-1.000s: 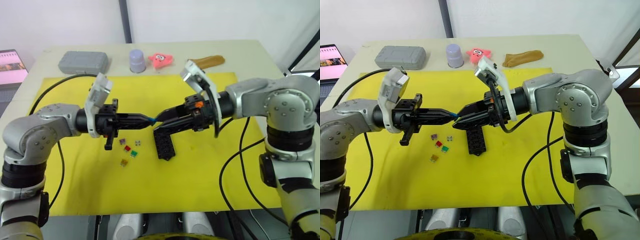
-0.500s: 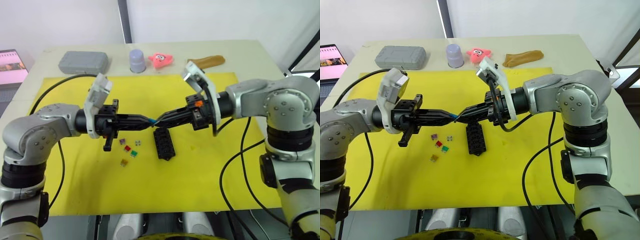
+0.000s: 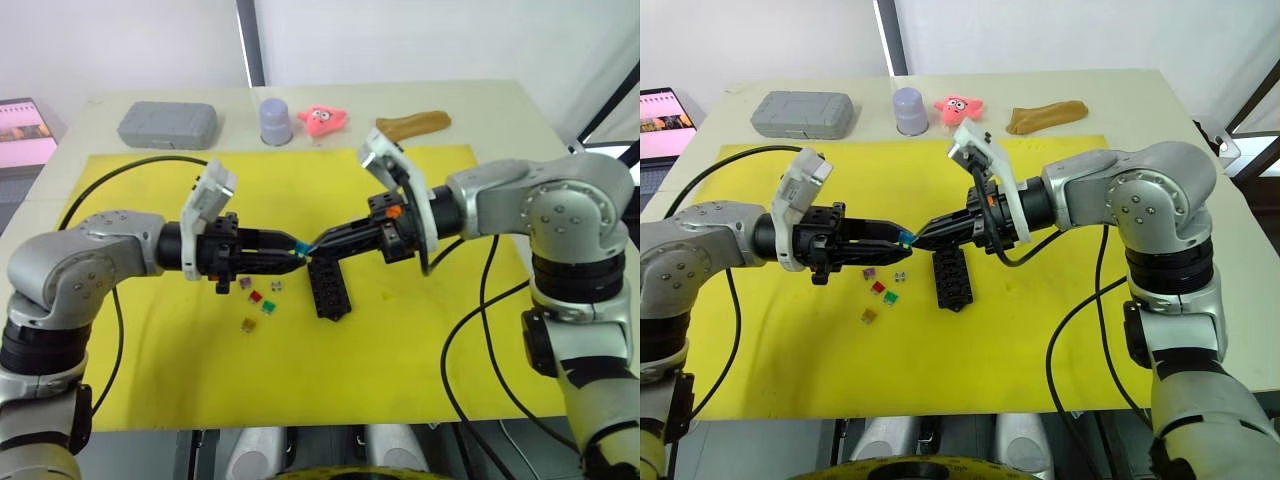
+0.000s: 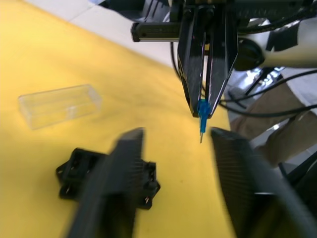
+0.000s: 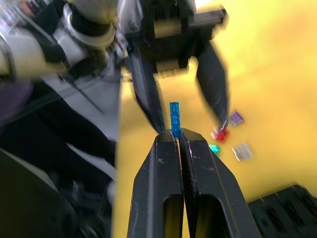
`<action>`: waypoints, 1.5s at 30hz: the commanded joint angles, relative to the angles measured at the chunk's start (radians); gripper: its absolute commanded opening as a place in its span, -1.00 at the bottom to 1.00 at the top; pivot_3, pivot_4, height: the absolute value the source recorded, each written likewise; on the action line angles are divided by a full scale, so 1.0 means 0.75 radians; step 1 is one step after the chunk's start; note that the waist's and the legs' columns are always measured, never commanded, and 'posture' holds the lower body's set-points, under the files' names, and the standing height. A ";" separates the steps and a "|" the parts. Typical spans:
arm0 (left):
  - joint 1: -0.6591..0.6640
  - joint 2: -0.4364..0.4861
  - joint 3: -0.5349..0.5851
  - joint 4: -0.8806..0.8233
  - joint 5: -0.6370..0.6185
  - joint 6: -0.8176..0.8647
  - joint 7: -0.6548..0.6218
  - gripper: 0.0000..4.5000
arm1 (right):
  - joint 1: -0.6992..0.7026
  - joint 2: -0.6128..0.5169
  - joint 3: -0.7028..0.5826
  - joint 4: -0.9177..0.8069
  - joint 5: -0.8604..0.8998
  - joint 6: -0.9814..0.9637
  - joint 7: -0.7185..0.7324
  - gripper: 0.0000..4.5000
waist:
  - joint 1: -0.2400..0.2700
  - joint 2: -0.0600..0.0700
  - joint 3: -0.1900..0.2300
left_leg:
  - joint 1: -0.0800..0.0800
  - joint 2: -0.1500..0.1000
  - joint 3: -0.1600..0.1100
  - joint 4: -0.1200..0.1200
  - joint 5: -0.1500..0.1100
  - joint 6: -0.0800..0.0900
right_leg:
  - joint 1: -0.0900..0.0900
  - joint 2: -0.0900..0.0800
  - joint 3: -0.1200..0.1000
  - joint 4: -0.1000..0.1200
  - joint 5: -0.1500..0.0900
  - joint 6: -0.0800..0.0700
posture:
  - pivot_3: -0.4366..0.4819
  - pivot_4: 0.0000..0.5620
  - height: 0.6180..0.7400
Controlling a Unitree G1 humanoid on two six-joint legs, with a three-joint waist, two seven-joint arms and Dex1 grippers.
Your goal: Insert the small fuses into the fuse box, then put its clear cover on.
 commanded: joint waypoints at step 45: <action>0.348 -0.148 -0.363 -0.188 0.753 -0.510 0.156 0.97 | 0.230 -0.139 0.447 -0.078 -0.915 -0.879 0.495 -1.00 | 0.005 -0.002 0.001 | 0.000 0.000 0.000 0.000 0.000 0.000 | 0.000 0.000 0.000 0.000 0.000 0.000 | -0.05 -0.47 0.86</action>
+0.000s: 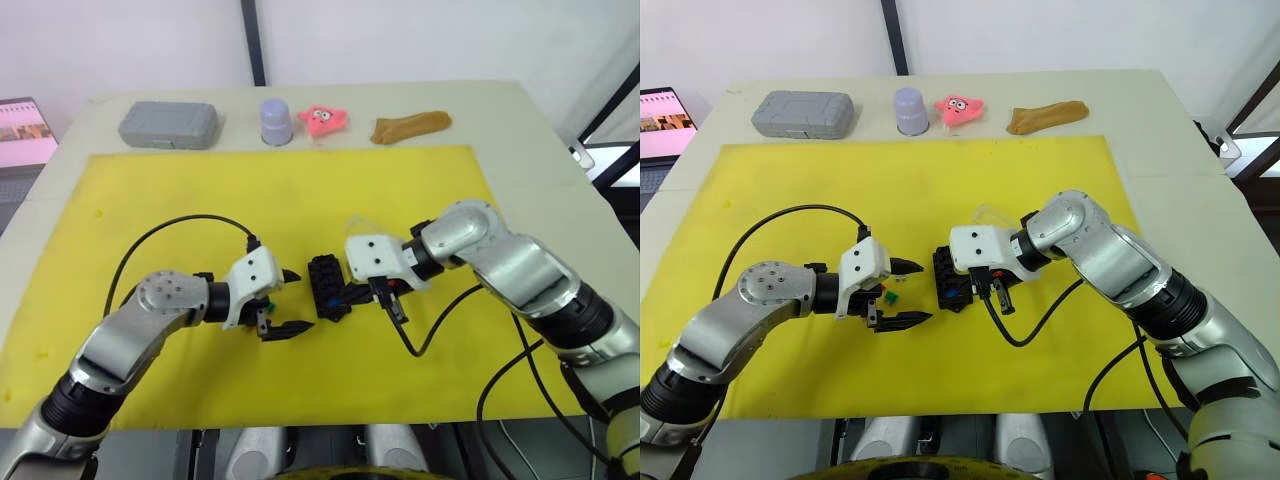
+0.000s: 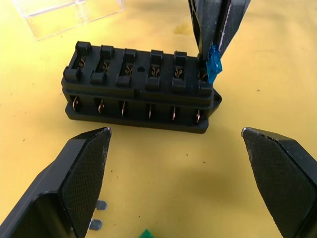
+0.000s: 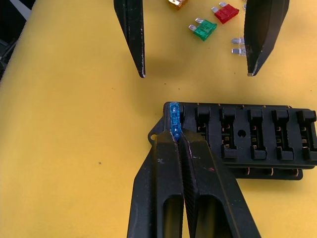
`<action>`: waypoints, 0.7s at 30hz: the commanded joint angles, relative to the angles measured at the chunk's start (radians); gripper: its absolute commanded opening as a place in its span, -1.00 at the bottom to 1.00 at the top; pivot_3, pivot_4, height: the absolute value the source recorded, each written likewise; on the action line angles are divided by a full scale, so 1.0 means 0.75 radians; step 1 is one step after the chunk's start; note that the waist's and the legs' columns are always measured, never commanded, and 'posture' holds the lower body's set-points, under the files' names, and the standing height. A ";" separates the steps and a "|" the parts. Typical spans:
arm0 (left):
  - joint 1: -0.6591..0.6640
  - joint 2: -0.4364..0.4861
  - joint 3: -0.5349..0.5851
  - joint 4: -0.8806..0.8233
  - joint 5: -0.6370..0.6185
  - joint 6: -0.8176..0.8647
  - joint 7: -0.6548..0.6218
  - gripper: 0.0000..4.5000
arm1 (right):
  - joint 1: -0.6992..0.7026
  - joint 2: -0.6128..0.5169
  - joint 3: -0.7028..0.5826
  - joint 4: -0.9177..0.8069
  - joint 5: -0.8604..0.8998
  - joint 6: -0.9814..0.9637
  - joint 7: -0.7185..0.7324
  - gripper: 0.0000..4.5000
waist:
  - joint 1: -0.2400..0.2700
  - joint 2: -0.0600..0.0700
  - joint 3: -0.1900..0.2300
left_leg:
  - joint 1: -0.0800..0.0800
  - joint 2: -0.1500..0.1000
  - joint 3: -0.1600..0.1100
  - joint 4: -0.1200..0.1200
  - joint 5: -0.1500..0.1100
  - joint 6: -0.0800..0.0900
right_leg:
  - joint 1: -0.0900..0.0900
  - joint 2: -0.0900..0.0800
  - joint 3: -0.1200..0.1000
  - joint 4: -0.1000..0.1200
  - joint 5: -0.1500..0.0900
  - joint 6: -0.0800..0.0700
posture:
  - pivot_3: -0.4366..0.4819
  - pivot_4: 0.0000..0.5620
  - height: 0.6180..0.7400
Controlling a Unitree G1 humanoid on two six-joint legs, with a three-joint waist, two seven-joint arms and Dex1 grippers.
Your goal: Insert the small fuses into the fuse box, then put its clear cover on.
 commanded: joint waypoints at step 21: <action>-0.025 -0.027 -0.003 -0.024 0.021 -0.008 0.007 0.97 | 0.050 -0.002 -0.015 -0.010 -0.130 -0.088 -0.036 -1.00 | 0.000 0.000 0.000 | 0.001 0.000 0.000 0.000 0.000 0.000 | 0.001 0.000 0.000 0.000 0.000 0.000 | -0.05 -0.47 0.86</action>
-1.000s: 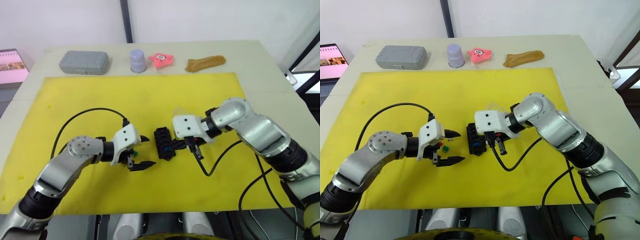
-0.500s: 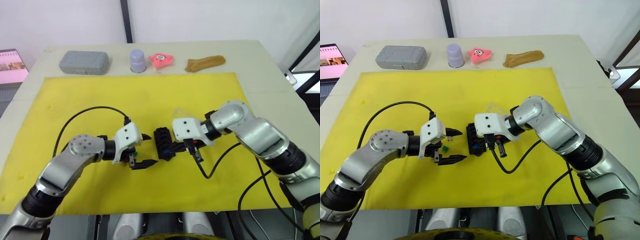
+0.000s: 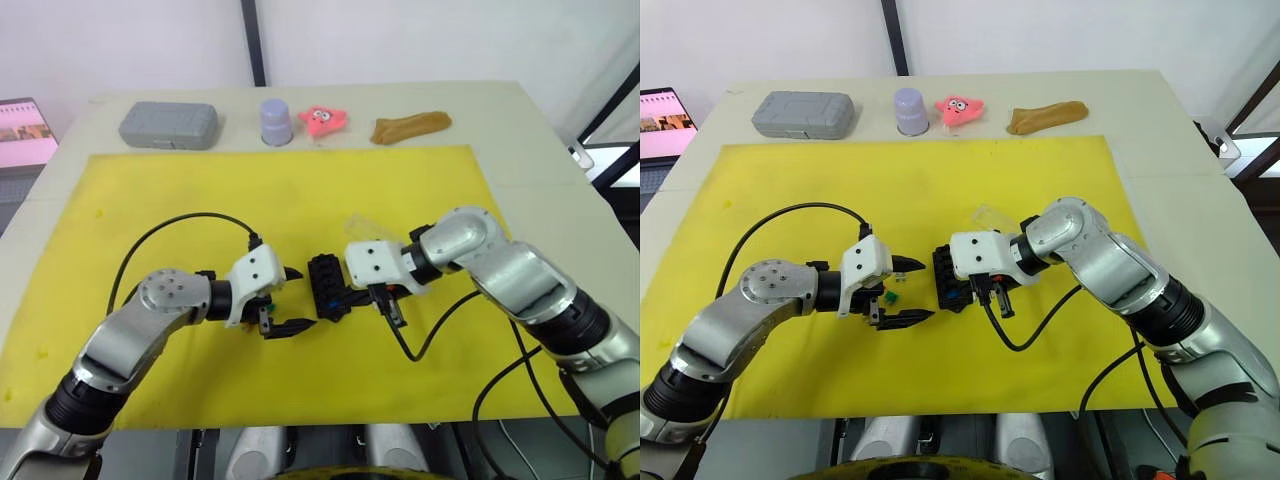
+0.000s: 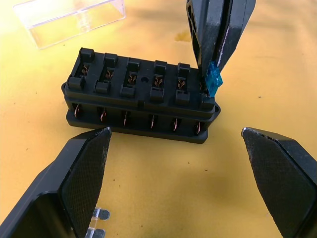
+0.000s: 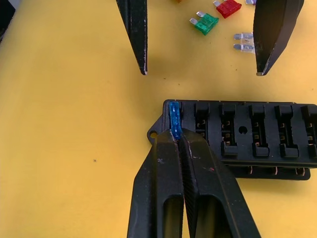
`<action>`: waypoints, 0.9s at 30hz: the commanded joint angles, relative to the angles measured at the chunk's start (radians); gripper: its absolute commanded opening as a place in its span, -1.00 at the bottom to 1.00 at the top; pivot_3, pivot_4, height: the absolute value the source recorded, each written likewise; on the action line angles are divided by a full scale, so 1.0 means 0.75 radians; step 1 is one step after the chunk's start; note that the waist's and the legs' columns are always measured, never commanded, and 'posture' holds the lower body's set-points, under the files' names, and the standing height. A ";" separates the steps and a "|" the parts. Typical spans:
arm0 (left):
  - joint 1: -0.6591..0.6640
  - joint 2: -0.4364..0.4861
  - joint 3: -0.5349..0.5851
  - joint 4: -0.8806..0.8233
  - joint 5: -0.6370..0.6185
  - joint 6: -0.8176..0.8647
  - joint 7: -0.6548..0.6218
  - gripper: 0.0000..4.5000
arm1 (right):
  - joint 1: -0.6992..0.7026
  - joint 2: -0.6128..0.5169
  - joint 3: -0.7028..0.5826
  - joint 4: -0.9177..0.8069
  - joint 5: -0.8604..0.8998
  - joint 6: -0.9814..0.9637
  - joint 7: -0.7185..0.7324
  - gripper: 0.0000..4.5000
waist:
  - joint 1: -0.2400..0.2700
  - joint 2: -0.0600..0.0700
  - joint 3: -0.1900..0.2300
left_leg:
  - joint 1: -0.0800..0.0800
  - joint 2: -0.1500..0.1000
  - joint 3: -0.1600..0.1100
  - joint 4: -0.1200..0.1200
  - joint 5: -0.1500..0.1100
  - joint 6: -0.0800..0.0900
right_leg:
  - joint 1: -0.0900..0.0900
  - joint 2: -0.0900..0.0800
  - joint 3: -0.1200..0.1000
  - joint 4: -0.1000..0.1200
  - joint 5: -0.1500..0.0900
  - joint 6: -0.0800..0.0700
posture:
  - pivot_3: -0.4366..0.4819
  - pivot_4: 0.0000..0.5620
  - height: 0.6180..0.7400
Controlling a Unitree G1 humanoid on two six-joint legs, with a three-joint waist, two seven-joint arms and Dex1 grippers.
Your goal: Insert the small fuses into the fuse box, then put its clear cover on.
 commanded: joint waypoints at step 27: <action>-0.024 -0.040 -0.005 -0.003 0.036 -0.022 0.001 0.97 | 0.000 -0.013 0.016 -0.073 -0.080 0.055 0.025 -1.00 | 0.000 0.000 0.000 | 0.000 0.000 0.000 0.000 0.000 0.000 | 0.000 0.000 0.000 0.000 0.000 0.000 | -0.05 -0.47 0.86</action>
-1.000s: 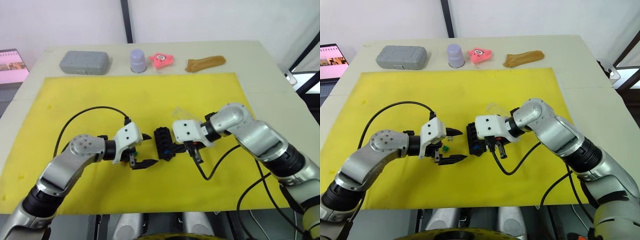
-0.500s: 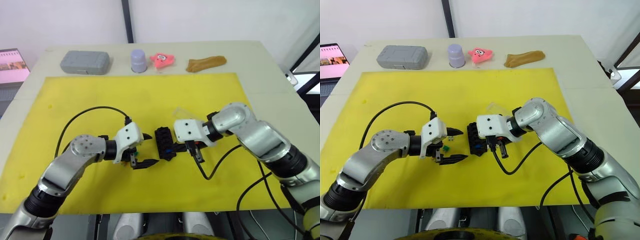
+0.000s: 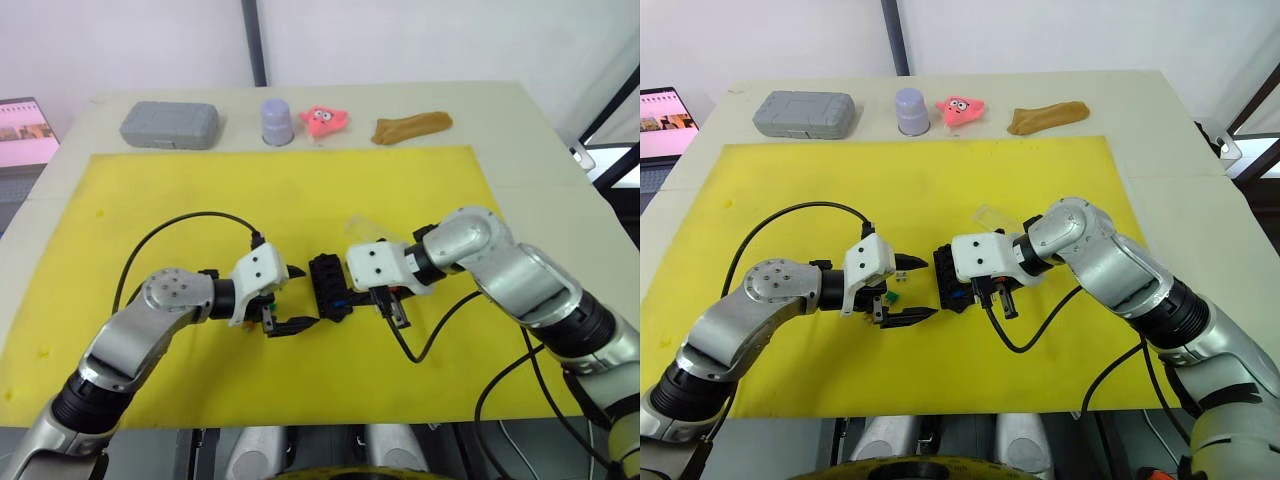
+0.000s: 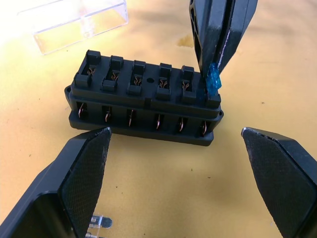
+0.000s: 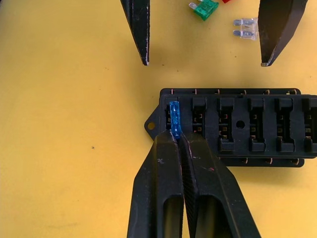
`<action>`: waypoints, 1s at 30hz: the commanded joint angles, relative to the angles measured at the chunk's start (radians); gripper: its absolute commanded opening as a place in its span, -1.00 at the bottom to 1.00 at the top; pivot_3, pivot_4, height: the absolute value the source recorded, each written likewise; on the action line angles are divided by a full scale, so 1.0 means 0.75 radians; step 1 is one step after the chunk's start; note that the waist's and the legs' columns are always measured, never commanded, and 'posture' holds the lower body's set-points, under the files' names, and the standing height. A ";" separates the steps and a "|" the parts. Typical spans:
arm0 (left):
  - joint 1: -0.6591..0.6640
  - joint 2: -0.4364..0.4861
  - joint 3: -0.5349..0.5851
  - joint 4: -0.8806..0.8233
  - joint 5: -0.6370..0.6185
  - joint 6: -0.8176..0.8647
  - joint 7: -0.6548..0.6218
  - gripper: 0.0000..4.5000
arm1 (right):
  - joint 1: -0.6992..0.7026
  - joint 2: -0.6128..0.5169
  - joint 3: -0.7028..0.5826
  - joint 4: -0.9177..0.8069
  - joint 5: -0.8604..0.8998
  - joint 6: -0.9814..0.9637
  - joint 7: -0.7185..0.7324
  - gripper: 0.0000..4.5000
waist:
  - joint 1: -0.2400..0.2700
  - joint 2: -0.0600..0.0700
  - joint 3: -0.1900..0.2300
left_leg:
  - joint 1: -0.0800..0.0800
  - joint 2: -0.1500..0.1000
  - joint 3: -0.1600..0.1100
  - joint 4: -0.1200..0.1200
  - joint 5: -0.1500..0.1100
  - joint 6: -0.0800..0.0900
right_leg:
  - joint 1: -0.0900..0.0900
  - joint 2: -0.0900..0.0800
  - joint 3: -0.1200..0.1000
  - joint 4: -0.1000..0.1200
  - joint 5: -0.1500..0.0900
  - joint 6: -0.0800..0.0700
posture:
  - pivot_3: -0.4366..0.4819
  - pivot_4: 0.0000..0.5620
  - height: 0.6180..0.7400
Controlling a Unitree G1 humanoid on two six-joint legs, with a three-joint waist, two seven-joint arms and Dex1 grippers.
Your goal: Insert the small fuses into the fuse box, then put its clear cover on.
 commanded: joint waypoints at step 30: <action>-0.055 -0.072 -0.047 0.081 0.082 -0.068 0.000 0.97 | -0.002 0.004 -0.052 -0.089 0.067 0.103 -0.031 -1.00 | 0.000 0.000 0.000 | 0.000 0.000 0.000 0.000 0.000 0.000 | 0.000 0.000 0.000 0.000 0.000 0.000 | -0.05 -0.47 0.86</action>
